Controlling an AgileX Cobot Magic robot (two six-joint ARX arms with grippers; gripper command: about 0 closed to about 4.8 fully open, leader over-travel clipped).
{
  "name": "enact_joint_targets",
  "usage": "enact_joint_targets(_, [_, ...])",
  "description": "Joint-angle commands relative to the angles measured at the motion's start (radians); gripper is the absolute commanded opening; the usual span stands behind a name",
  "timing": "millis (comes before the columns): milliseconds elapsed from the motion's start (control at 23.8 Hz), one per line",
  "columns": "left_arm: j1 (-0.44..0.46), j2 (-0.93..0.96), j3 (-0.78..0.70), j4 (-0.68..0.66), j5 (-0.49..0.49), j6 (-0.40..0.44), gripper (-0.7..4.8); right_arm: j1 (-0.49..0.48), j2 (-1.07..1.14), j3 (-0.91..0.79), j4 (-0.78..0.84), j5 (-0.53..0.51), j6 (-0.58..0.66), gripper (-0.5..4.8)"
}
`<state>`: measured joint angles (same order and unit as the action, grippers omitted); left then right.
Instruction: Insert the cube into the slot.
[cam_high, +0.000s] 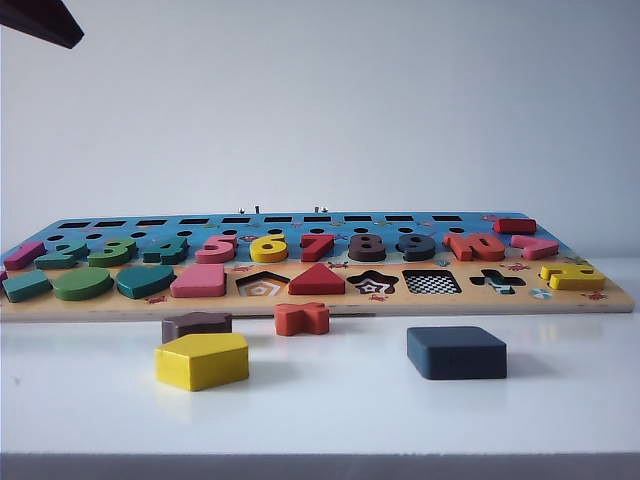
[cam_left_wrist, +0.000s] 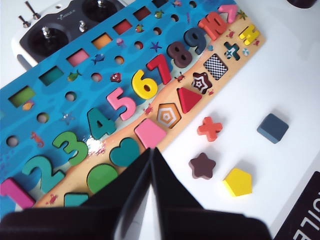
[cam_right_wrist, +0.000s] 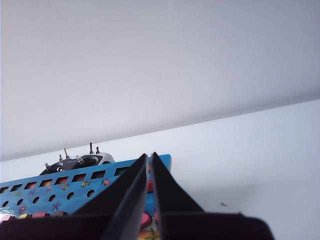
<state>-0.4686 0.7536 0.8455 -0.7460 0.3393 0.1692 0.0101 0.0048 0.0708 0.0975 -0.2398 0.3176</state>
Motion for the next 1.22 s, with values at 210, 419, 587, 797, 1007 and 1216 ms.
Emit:
enact_joint_targets(210, [-0.01,0.046,0.038,0.006,0.038,-0.004,0.17,0.002,-0.002,0.039,0.031,-0.031,-0.01,0.32])
enact_joint_targets(419, [-0.01,0.068,0.038,-0.058,0.058,0.0,0.17,0.002,-0.002,0.192,-0.085,-0.048,-0.1,0.32])
enact_joint_targets(587, [-0.01,0.085,0.037,-0.067,0.089,-0.001,0.17,0.002,0.007,0.362,-0.246,-0.055,-0.161,0.32])
enact_joint_targets(797, [-0.01,0.103,0.035,-0.066,0.124,-0.002,0.17,0.002,0.129,0.581,-0.438,-0.153,-0.215,0.32])
enact_joint_targets(1007, [-0.01,0.12,0.027,-0.067,0.173,-0.002,0.17,0.002,0.368,0.825,-0.667,-0.317,-0.341,0.32])
enact_joint_targets(1216, [-0.01,0.121,-0.008,-0.037,0.186,-0.002,0.17,0.008,0.548,0.979,-0.859,-0.462,-0.498,0.32])
